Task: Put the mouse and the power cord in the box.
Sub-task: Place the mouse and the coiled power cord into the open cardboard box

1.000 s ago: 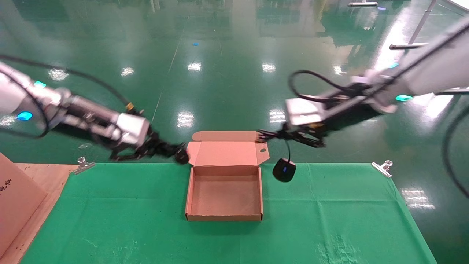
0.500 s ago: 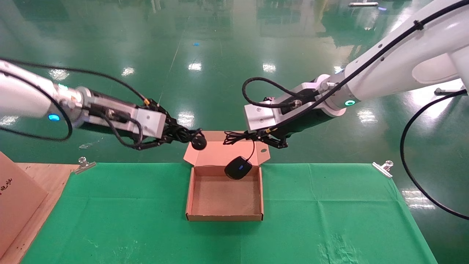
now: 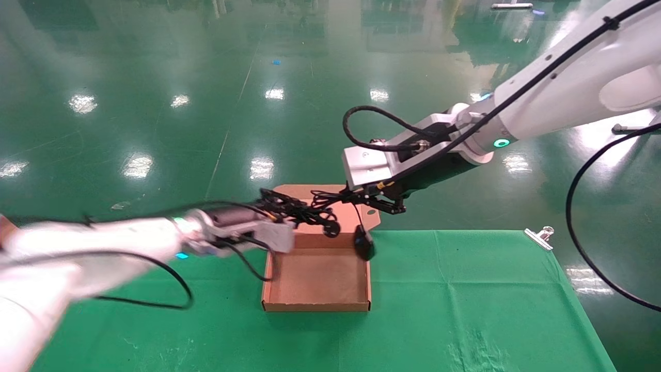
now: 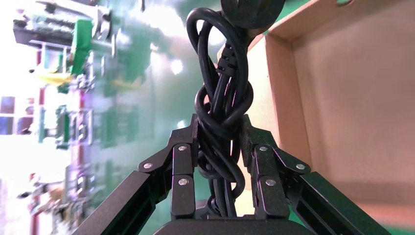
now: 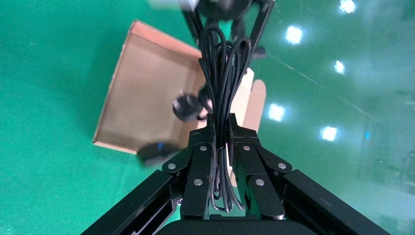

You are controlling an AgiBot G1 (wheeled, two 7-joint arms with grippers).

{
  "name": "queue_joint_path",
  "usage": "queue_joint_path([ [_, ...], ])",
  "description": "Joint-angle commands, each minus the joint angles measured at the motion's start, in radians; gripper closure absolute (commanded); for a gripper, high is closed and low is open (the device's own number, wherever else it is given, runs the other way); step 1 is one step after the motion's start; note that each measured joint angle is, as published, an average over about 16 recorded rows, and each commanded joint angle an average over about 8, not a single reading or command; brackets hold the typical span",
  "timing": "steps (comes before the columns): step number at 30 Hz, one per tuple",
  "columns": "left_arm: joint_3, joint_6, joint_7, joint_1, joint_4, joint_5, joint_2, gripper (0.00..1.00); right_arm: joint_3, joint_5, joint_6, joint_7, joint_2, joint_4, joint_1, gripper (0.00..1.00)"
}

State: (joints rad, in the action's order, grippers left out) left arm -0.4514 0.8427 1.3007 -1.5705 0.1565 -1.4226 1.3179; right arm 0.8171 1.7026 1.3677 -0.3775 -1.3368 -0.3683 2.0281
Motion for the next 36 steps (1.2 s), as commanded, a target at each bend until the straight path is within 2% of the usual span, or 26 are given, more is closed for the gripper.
queue_joint_path([
  [1, 0.022, -0.076, 0.074, 0.049, 0.006, 0.025, 0.034, 1.00, 0.003, -0.007, 0.011, -0.004, 0.004, 0.003, 0.002, 1.00],
  [7, -0.006, -0.200, 0.160, 0.173, 0.083, 0.088, 0.056, 1.00, 0.007, -0.011, 0.035, -0.027, 0.025, 0.018, 0.004, 1.00],
  [16, -0.137, -0.244, 0.079, 0.236, 0.134, 0.159, 0.056, 1.00, 0.010, -0.010, 0.038, -0.066, 0.047, 0.062, -0.016, 1.00],
  [17, -0.153, -0.245, 0.063, 0.238, 0.138, 0.165, 0.055, 0.97, 0.011, -0.009, 0.038, -0.071, 0.048, 0.067, -0.018, 1.00],
  [18, -0.169, -0.245, 0.046, 0.240, 0.142, 0.172, 0.055, 0.90, 0.011, -0.010, 0.038, -0.076, 0.049, 0.073, -0.019, 1.00],
  [24, -0.254, -0.235, -0.056, 0.231, 0.154, 0.210, 0.052, 0.17, 0.010, -0.013, 0.043, -0.101, 0.047, 0.104, -0.019, 1.00],
  [25, -0.266, -0.235, -0.068, 0.228, 0.156, 0.216, 0.051, 0.07, 0.010, -0.014, 0.045, -0.105, 0.045, 0.108, -0.019, 1.00],
  [26, -0.278, -0.238, -0.077, 0.226, 0.158, 0.220, 0.051, 0.02, 0.009, -0.014, 0.046, -0.110, 0.044, 0.112, -0.019, 1.00],
  [36, -0.374, -0.274, -0.121, 0.218, 0.183, 0.273, 0.049, 0.00, 0.007, -0.022, 0.054, -0.134, 0.030, 0.146, -0.019, 1.00],
])
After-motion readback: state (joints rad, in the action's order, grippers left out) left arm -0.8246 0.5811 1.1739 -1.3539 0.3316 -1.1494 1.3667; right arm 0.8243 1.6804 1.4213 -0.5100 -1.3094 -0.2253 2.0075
